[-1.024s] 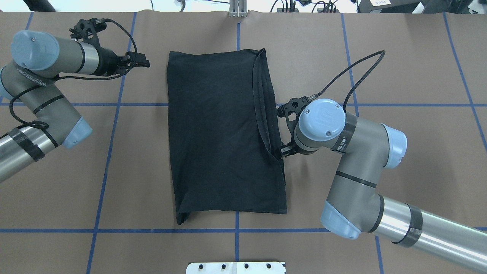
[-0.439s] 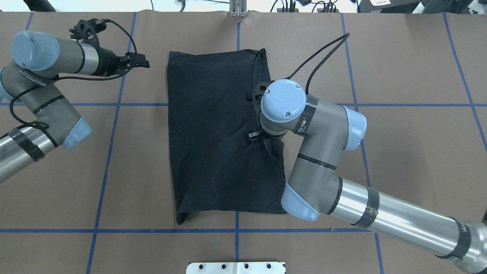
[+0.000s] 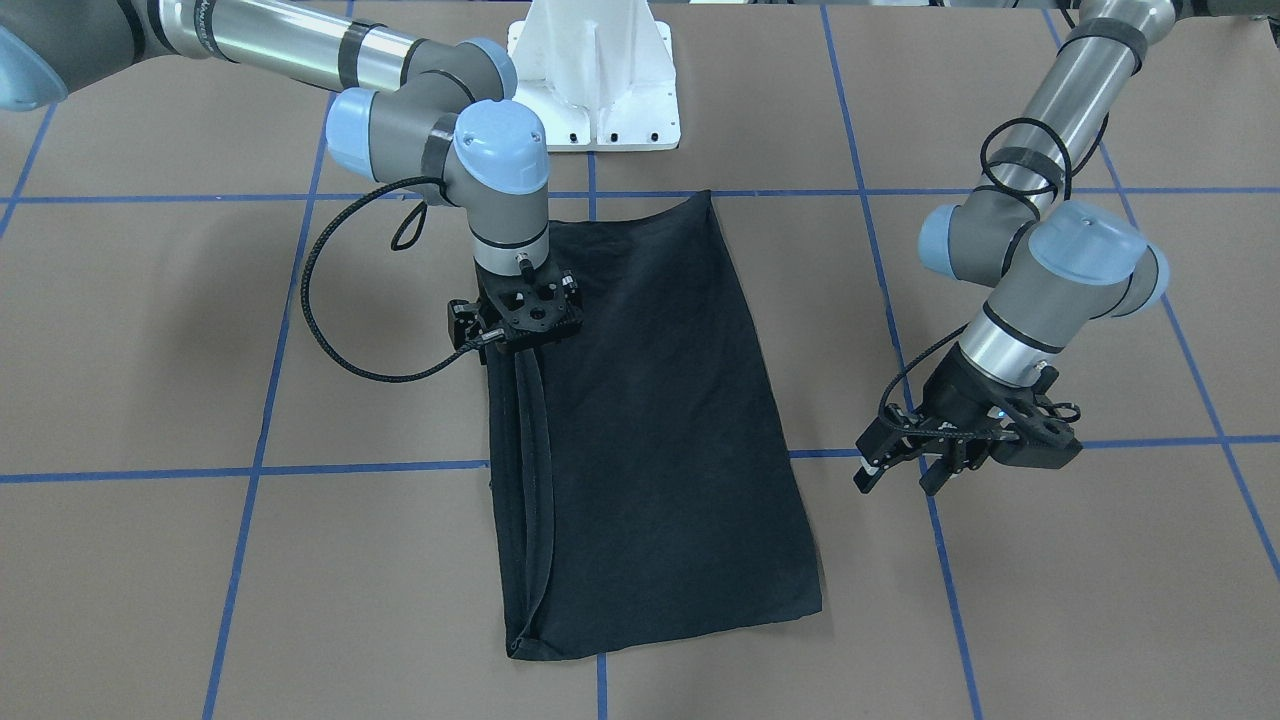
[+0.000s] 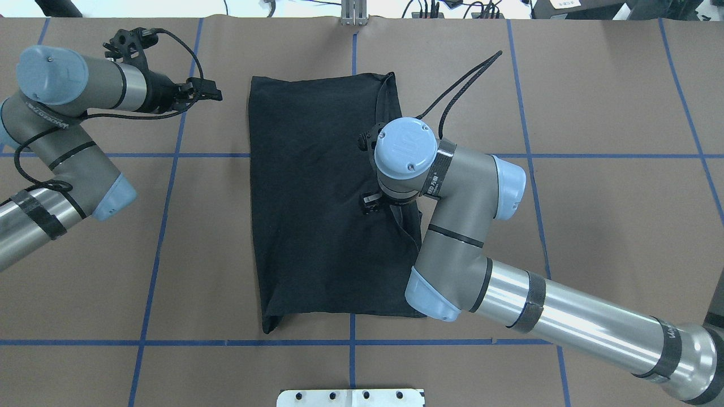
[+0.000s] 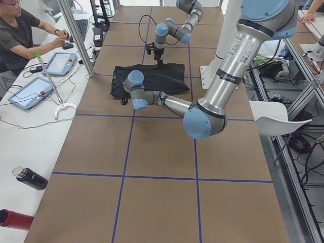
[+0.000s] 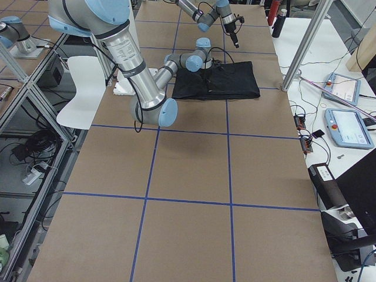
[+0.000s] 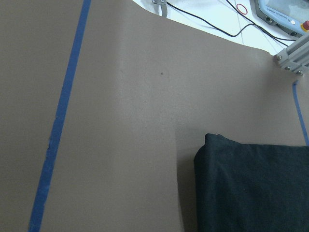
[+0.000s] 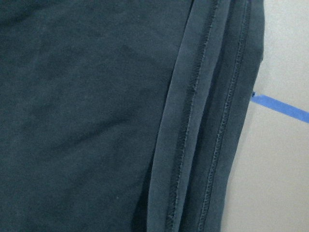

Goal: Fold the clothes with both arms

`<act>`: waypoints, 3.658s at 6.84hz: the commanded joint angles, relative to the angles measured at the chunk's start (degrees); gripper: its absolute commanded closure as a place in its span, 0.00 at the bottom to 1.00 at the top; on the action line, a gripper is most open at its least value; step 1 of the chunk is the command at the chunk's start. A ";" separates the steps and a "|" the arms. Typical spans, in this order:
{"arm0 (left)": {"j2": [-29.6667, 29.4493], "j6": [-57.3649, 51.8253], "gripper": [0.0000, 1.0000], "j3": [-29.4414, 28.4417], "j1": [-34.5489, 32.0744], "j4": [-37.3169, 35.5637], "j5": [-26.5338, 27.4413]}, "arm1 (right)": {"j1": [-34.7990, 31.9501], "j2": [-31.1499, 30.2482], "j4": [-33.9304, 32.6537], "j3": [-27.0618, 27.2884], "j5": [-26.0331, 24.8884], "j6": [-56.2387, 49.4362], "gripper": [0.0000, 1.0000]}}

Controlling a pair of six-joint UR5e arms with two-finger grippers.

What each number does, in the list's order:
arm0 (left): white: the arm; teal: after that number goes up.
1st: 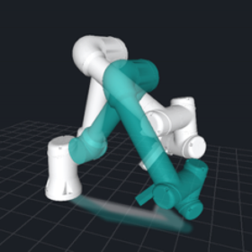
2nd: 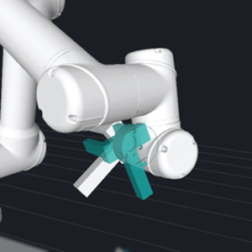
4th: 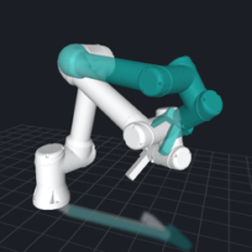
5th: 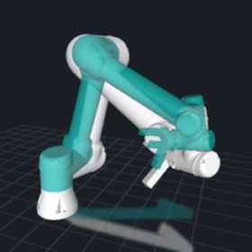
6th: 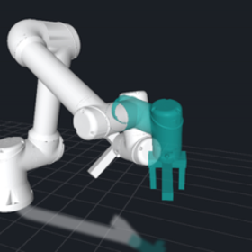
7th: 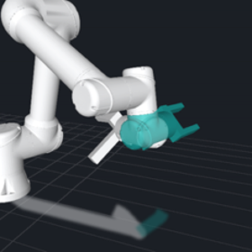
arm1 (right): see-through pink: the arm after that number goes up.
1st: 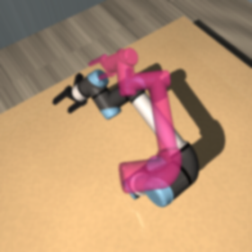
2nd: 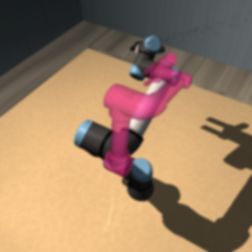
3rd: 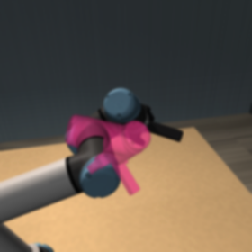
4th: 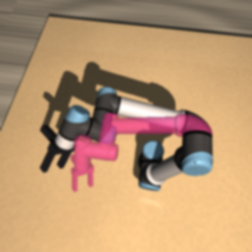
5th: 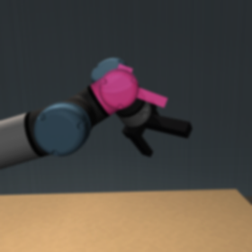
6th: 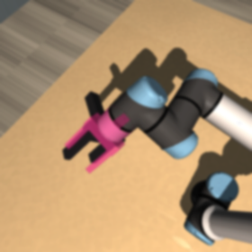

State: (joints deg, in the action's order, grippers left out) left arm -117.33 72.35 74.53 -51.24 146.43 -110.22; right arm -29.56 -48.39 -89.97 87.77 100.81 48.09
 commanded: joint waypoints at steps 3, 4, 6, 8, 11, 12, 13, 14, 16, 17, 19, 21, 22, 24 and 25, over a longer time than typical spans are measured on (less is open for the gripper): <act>-0.09 0.16 0.00 0.09 0.26 0.00 0.00 | 0.20 -0.74 -0.11 -1.82 0.44 0.16 0.00; -0.09 0.16 0.00 0.09 0.26 0.00 0.00 | 0.20 -1.00 -0.11 -1.90 0.53 0.08 0.00; -0.09 0.24 0.00 0.09 0.35 0.00 0.00 | 0.20 -1.88 -0.03 -2.08 0.62 -0.10 0.00; -0.09 0.24 0.00 0.00 0.35 0.00 0.09 | -1.19 -2.85 0.06 -1.99 2.10 -0.62 0.00; -0.18 0.33 0.00 0.09 0.79 0.00 0.09 | -4.18 -5.91 0.33 -1.55 5.70 -2.38 0.00; -0.18 0.33 0.00 0.09 0.79 0.00 0.09 | -6.80 -7.14 0.33 -1.12 10.24 -2.47 0.00; -0.18 0.25 0.00 0.00 0.79 0.00 0.09 | -8.31 -7.07 0.24 0.54 12.81 -2.47 0.00; -0.18 0.24 0.00 0.09 0.79 0.00 0.09 | -8.67 -7.07 0.24 1.25 13.71 -2.47 0.00; -0.26 0.24 0.00 0.00 0.79 0.09 0.09 | -9.63 -7.16 0.24 1.26 13.71 -2.56 0.00; -0.26 0.33 0.00 0.09 0.79 0.00 0.09 | -9.73 -6.46 0.24 1.17 13.02 -2.56 0.00; -0.18 -0.10 0.00 -0.09 0.79 0.00 0.09 | -9.47 1.32 0.15 -3.71 8.21 -3.08 0.00; -0.09 -0.19 0.00 -0.61 0.79 0.00 0.09 | -9.47 6.89 5.46 -13.54 5.04 -2.83 0.00; 0.09 -0.46 0.00 -0.96 0.79 0.00 0.00 | -9.47 7.95 9.69 -18.03 4.14 -2.82 0.00; -0.17 -0.46 0.00 -1.14 0.79 0.00 0.00 | -9.38 9.10 10.08 -20.54 3.08 -3.09 0.00; -0.09 -0.46 0.00 -1.23 0.79 0.00 0.00 | -9.47 8.76 10.08 -20.89 3.17 -3.61 0.00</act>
State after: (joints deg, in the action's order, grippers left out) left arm -117.42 71.90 73.39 -50.45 146.43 -110.21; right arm -38.98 -39.53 -80.09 67.62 104.06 44.92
